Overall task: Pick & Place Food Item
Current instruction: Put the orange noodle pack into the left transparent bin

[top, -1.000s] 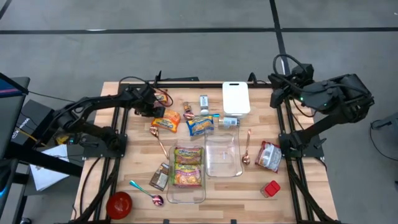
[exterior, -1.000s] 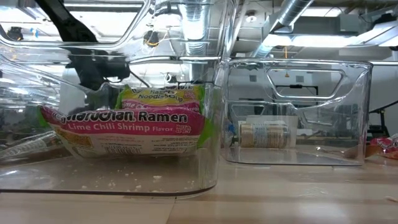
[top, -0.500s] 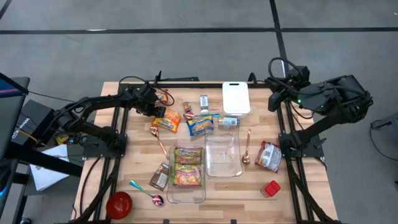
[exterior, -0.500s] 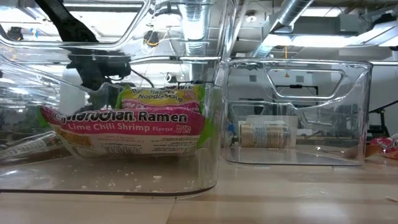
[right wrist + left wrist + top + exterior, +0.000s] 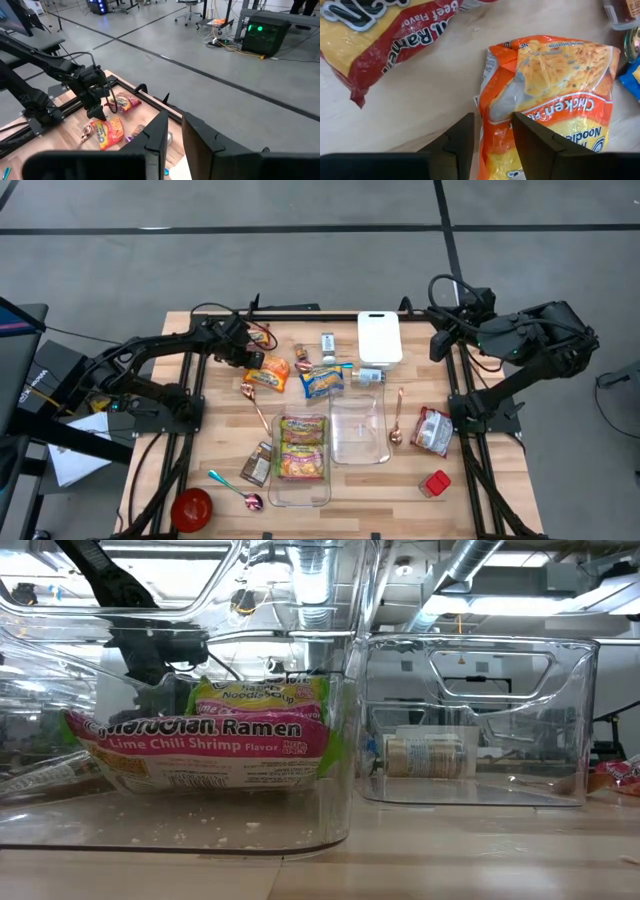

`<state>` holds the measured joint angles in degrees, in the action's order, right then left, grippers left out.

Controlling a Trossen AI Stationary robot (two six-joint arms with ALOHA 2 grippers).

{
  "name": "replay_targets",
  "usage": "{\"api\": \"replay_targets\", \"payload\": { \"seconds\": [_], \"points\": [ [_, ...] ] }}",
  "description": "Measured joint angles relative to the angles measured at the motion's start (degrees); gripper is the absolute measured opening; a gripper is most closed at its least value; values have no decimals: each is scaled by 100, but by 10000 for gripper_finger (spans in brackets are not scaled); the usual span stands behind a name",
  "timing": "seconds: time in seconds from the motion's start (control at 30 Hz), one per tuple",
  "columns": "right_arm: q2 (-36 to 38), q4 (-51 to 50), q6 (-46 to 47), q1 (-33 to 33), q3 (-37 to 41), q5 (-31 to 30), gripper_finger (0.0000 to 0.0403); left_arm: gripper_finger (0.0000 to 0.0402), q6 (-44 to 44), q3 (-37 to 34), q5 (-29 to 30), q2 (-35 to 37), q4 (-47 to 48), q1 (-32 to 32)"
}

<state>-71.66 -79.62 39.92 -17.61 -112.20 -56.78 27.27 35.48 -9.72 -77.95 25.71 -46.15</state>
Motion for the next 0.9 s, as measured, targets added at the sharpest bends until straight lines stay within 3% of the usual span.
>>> {"api": "replay_targets", "payload": {
  "seconds": [0.33, 0.47, 0.67, 0.9],
  "points": [
    [0, -142, 13, 0, 0, 14, 52, 118, -33, 0, -17, 2, -17, 0],
    [0, -144, 13, 0, 0, 16, 52, 90, -36, 0, -66, 1, -20, 0],
    [0, -146, 11, 0, 0, 14, 52, 10, -48, 0, -127, 1, -25, 0],
    [0, -157, 11, 0, 0, 14, 52, 3, -157, 0, -348, 4, -171, 0]
  ]
}}
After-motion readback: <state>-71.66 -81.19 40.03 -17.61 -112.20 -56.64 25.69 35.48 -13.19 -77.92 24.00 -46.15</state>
